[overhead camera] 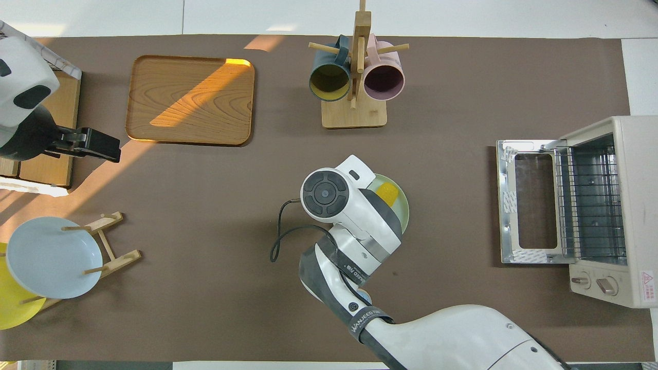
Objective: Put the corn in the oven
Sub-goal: 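Carry the corn with the right gripper to the open oven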
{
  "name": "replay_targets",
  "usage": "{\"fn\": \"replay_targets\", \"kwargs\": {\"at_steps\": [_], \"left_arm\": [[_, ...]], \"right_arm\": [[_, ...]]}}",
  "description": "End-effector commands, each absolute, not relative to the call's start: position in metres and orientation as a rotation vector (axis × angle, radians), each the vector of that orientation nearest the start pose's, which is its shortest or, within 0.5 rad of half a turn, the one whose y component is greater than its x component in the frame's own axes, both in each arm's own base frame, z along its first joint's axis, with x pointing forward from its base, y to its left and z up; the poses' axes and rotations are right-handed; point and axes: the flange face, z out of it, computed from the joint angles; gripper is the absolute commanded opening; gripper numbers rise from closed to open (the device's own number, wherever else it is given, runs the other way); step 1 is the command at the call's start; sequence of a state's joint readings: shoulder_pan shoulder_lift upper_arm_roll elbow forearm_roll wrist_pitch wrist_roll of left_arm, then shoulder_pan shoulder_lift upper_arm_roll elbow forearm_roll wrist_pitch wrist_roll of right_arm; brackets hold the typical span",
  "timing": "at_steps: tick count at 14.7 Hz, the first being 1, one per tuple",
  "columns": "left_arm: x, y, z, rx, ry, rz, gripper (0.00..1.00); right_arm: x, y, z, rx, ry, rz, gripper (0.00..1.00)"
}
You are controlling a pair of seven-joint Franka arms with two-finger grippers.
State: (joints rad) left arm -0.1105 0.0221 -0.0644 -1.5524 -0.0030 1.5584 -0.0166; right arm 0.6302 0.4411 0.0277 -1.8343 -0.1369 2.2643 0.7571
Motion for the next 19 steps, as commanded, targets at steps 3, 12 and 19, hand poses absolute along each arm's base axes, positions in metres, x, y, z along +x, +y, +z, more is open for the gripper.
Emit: {"fn": "replay_targets", "kwargs": {"at_steps": [3,12,19], "left_arm": [[0.542,-0.091,0.618,-3.114,0.268,0.02,1.0],[0.533,-0.084,0.62,-3.144,0.233,-0.027,1.0],[0.531,-0.081,0.617,-3.146,0.229,0.007,1.0]], "right_arm": [[0.519,0.375,0.292,-3.241,-0.101,-0.112,0.0],[0.55,0.32,0.345,-3.41,-0.168,-0.044,0.0],[0.554,0.207,0.414,-3.448,-0.225,0.132,0.0]]}}
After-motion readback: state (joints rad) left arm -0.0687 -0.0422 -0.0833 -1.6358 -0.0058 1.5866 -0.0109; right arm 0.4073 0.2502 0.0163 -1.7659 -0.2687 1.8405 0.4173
